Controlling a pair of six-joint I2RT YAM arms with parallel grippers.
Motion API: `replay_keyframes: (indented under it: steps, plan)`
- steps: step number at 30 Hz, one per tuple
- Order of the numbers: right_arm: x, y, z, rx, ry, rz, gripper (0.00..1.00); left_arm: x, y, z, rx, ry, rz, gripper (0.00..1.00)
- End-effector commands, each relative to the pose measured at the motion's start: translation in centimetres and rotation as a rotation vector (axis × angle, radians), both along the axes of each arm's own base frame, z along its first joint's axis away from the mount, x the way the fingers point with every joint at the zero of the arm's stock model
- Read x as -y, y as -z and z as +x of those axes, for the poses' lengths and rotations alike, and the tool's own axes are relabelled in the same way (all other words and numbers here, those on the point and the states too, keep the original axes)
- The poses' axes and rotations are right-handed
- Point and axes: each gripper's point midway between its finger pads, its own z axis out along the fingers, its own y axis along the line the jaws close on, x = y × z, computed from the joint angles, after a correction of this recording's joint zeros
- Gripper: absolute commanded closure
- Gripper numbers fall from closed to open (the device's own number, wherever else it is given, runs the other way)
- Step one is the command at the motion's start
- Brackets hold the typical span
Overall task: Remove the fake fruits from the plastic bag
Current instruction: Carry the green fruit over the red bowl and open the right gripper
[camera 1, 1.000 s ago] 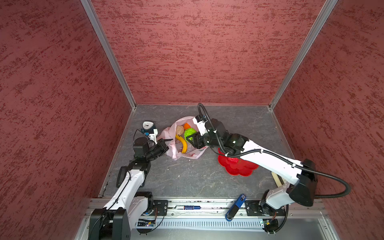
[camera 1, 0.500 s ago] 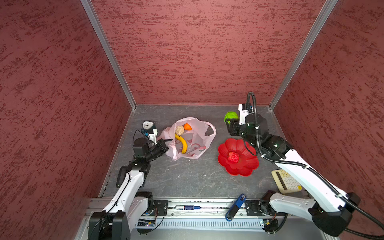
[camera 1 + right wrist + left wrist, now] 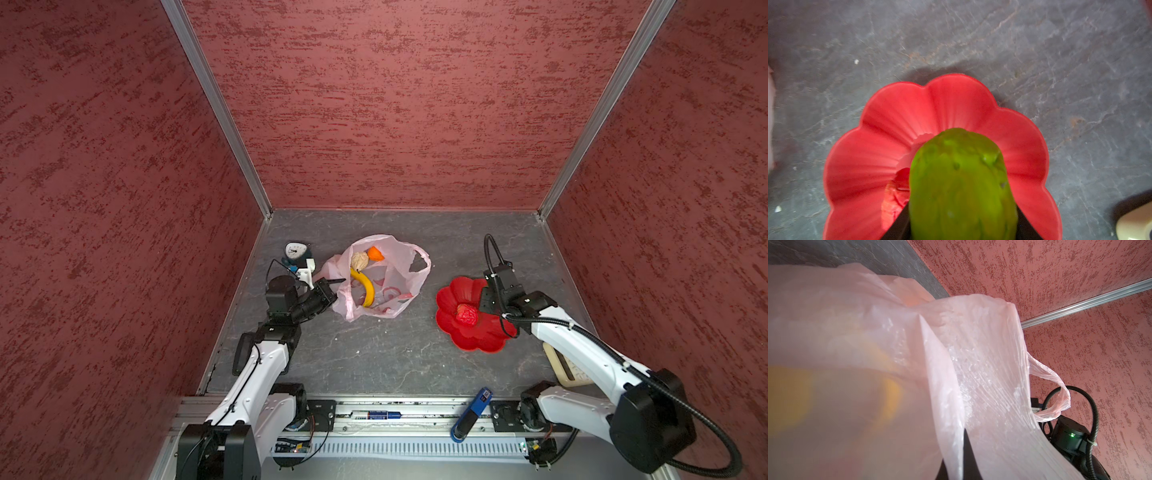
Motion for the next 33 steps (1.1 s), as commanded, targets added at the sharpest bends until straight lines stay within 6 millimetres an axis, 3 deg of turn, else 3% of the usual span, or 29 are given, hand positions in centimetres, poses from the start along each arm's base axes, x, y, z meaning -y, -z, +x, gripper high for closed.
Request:
replay_keyframes:
  steps: [1,9,13,16,20,27,33]
  plan:
    - [-0.3,0.5,0.8,0.022,0.032,0.067,0.82,0.1,0.4,-0.2,0.004,0.007,0.014,0.98]
    - [-1.3,4.5,0.6,-0.052,0.012,0.106,0.8,0.1,0.1,-0.2,0.012,0.005,0.016,0.98]
    - [-1.2,5.4,0.6,-0.066,0.019,0.099,0.75,0.1,0.1,-0.2,0.011,0.005,0.017,0.98]
    - [-1.2,5.8,0.6,-0.074,0.02,0.094,0.7,0.2,0.1,-0.2,0.011,0.008,0.017,0.98]
    - [-1.0,6.2,0.5,-0.08,0.023,0.084,0.52,0.2,0.1,-0.1,0.01,0.008,0.017,0.98]
    - [-0.7,5.3,0.6,-0.067,0.026,0.063,0.3,0.2,0.1,-0.1,0.008,0.01,0.019,0.98]
    - [-0.3,2.8,0.6,-0.033,0.021,0.047,0.23,0.2,0.0,-0.1,0.011,0.015,0.023,0.98]
